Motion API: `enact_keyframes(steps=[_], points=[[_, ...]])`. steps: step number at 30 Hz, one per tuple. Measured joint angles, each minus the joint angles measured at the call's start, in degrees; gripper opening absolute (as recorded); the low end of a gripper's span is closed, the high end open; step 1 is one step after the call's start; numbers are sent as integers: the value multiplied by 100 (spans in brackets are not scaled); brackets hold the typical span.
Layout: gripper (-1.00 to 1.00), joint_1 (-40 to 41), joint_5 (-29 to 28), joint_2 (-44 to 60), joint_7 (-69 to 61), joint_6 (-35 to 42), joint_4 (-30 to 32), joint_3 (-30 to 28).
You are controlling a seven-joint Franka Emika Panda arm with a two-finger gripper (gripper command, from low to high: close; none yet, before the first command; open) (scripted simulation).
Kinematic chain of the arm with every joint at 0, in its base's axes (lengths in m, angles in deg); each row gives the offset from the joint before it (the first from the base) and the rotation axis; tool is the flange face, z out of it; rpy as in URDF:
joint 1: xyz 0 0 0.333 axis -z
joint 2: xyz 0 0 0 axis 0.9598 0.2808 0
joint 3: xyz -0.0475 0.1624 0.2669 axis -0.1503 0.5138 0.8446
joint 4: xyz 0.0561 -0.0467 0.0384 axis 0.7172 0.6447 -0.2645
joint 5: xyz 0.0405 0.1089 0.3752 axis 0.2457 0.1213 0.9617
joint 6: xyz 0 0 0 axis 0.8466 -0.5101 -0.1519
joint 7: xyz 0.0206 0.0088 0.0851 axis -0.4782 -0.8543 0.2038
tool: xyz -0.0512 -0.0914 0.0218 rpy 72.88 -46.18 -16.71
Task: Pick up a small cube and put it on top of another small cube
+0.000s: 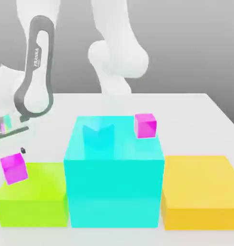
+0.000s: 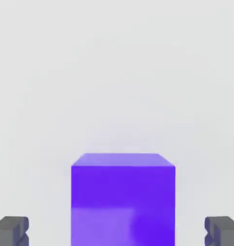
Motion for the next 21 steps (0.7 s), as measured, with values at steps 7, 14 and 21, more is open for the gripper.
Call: enact_keyframes(steps=[7,14,21], points=[[-100,84,61,216,-47,-192,-38,98],[-100,-163,-488,-958,368,773,167,-260],[-100,-864,-820,-2075,815,2457,-428,108]])
